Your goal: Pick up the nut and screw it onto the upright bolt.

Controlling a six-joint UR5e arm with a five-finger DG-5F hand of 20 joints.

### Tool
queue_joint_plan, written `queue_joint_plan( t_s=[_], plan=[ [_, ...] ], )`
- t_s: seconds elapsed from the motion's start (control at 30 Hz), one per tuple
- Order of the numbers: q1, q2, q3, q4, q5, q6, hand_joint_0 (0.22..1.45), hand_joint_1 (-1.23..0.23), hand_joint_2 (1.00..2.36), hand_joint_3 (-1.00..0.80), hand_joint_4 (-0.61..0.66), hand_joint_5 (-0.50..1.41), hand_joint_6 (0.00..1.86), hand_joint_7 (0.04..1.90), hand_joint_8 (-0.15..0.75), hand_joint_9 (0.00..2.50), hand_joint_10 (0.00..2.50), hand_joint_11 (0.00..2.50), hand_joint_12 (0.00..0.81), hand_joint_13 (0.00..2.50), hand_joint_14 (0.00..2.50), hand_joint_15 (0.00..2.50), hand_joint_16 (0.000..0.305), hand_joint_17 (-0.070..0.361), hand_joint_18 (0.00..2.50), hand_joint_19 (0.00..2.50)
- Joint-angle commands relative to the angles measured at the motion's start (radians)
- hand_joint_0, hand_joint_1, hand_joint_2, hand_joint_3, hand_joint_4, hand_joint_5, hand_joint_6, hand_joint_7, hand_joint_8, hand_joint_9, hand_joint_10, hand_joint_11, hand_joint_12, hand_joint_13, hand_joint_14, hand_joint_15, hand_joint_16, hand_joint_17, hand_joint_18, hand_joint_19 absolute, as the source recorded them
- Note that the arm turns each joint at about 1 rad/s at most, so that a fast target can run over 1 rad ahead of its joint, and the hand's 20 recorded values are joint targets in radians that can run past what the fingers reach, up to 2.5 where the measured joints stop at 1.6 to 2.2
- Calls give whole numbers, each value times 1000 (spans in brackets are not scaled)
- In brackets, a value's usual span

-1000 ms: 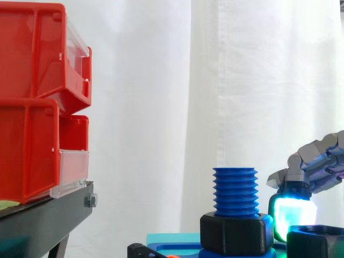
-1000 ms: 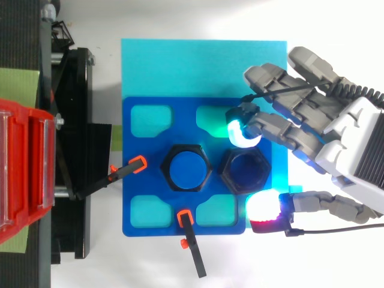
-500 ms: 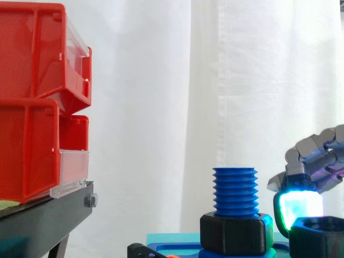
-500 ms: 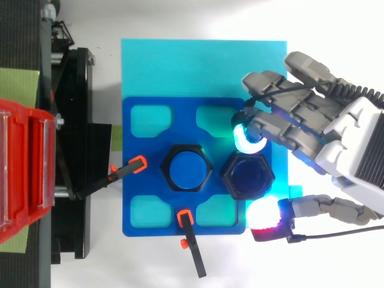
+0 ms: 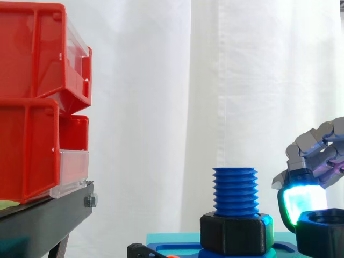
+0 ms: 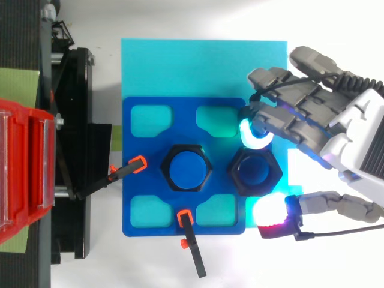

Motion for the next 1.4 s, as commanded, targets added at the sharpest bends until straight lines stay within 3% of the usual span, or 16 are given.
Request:
queue_joint_plan(
  t_s=[0.0,0.1,0.33,0.53,0.6,0.7,0.83,0.97,1.37],
  plan=[
    [-2,4,12,-40,0,21,588,-711,1001,-483,254,-162,561,1272,284,412,0,0,333,405,0,0,43,96,331,61],
    [-6,33,21,-83,-2,35,588,-710,1001,-485,251,-162,561,1273,286,415,0,0,333,408,0,0,43,96,333,56],
    [-17,71,43,-88,-5,16,589,-701,1001,-489,256,-161,562,1271,287,420,0,0,333,411,0,0,43,96,335,67],
    [-39,76,129,-106,-39,15,588,-698,1001,-487,250,-161,562,1271,287,424,0,0,333,413,0,0,42,95,337,66],
    [-57,76,153,-77,-105,9,587,-697,1002,-486,253,-161,563,1268,287,425,0,0,333,413,0,0,43,96,338,66],
    [-62,76,153,-49,-129,3,587,-696,1001,-485,250,-161,563,1270,287,426,0,0,334,413,1,0,42,96,338,65],
    [-75,58,153,95,-192,-57,587,-692,1001,-485,252,-160,564,1270,288,428,0,0,333,414,0,0,43,96,339,72],
    [-78,33,153,155,-207,-88,586,-690,1001,-484,254,-159,564,1268,288,429,0,0,333,415,0,0,42,95,338,71],
    [-91,-15,153,190,-246,-60,586,-678,1001,-483,253,-157,561,1275,293,443,0,0,333,417,0,3,42,96,341,80]
  ],
)
